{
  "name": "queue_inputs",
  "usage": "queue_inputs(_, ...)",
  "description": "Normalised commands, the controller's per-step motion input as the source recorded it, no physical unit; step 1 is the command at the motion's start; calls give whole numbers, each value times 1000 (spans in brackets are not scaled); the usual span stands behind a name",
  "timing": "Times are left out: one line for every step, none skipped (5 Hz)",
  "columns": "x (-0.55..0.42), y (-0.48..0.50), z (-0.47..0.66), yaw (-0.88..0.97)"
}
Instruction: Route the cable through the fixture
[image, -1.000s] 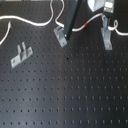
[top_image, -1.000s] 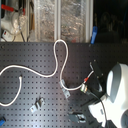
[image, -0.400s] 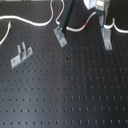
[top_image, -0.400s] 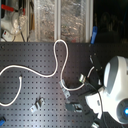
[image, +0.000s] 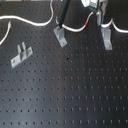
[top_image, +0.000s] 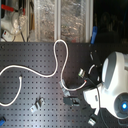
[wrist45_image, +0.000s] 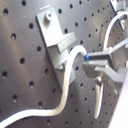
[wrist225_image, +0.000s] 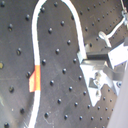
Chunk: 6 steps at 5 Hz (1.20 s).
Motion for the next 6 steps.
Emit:
queue_inputs(204,-54,153,106)
queue_inputs(-34,-9,209,180)
queue_inputs(-121,-11,161,169)
queue_inputs(-130,-23,153,40)
queue_inputs(-149,-90,143,0)
queue_inputs(-81,-213,205,0)
